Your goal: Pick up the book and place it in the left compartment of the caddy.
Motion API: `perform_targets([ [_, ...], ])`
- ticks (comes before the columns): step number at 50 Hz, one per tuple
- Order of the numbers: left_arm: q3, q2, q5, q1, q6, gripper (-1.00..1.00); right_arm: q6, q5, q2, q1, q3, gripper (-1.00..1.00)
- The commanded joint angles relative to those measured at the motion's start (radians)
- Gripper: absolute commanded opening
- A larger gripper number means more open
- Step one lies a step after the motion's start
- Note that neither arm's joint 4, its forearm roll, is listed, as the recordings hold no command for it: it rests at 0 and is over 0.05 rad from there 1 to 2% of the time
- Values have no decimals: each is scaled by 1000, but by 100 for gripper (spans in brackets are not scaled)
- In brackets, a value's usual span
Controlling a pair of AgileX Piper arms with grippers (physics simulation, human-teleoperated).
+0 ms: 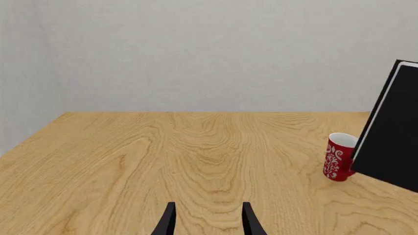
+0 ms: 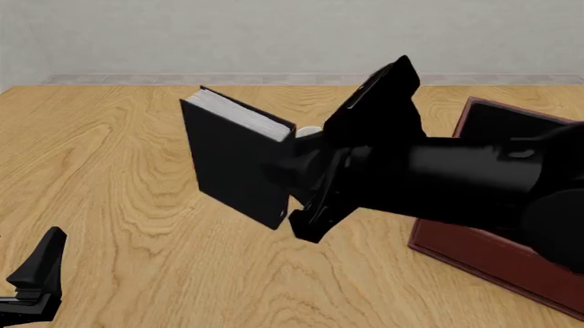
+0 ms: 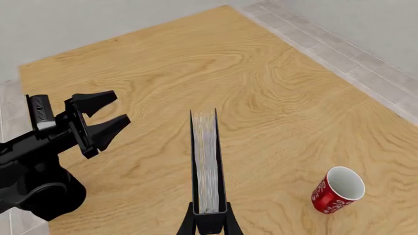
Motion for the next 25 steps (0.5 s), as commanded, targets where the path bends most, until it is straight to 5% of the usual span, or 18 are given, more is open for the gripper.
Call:
perform_targets([
  [1,0,0,0,0,0,100,8,35,-62,-46,-6,-100],
  [25,0,0,0,0,0,100,-37,116,-167,-182,5,-100],
])
